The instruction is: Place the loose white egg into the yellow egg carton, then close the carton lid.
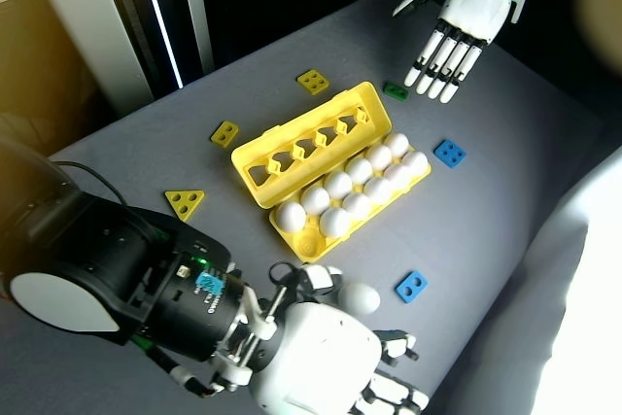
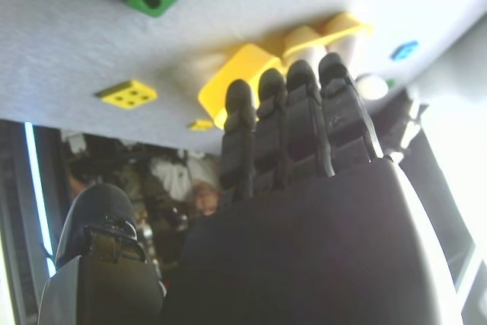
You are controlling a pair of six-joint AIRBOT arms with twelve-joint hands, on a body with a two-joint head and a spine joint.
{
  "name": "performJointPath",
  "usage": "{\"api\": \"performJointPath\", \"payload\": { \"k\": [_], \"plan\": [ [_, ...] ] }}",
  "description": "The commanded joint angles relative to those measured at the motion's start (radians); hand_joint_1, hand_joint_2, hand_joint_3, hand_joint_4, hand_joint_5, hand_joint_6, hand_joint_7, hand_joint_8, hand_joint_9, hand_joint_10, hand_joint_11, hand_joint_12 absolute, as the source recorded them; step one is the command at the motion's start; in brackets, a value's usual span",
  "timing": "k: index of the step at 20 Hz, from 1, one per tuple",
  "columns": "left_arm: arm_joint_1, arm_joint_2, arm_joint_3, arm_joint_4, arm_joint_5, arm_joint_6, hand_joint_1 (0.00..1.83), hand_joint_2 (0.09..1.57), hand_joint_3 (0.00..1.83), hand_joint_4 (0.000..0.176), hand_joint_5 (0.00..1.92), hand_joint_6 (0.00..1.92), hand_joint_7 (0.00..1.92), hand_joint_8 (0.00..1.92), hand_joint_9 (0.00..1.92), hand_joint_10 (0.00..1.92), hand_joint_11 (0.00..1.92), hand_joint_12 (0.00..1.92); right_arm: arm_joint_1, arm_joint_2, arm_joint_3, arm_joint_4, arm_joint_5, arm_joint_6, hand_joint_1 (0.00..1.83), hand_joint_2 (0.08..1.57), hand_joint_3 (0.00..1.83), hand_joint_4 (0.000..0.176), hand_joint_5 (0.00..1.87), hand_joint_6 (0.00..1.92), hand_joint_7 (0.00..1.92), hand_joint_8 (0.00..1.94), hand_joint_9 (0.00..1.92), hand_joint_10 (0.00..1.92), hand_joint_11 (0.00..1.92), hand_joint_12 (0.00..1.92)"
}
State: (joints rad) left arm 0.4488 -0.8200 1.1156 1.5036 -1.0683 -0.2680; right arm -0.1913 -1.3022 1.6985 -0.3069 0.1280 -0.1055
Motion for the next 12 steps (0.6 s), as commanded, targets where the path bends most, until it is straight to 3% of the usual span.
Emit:
{"api": "performJointPath", "payload": {
  "k": [1, 5, 12],
  "plan": [
    [0.004, 0.013, 0.002, -0.056, -0.042, -0.008, 0.00, 1.11, 0.00, 0.000, 0.26, 0.01, 0.18, 0.01, 0.09, 0.00, 0.00, 0.00, 0.001, 0.010, 0.016, 0.014, 0.082, 0.005, 0.97, 0.84, 0.00, 0.176, 0.46, 0.00, 0.00, 0.00, 0.00, 0.00, 0.00, 0.00],
    [0.030, 0.011, -0.011, -0.053, -0.059, -0.011, 0.00, 1.12, 0.01, 0.000, 0.24, 0.00, 0.15, 0.00, 0.05, 0.00, 0.00, 0.00, -0.010, -0.026, 0.045, 0.014, 0.081, 0.004, 0.98, 0.84, 0.00, 0.176, 0.52, 0.02, 0.00, 0.00, 0.00, 0.00, 0.00, 0.00],
    [0.027, -0.009, -0.015, -0.054, -0.078, 0.009, 0.00, 1.12, 0.01, 0.000, 0.26, 0.01, 0.17, 0.01, 0.07, 0.01, 0.00, 0.00, -0.015, -0.063, 0.052, 0.002, 0.081, 0.005, 0.96, 0.85, 0.00, 0.176, 0.46, 0.00, 0.00, 0.00, 0.00, 0.00, 0.00, 0.00]
  ]
}}
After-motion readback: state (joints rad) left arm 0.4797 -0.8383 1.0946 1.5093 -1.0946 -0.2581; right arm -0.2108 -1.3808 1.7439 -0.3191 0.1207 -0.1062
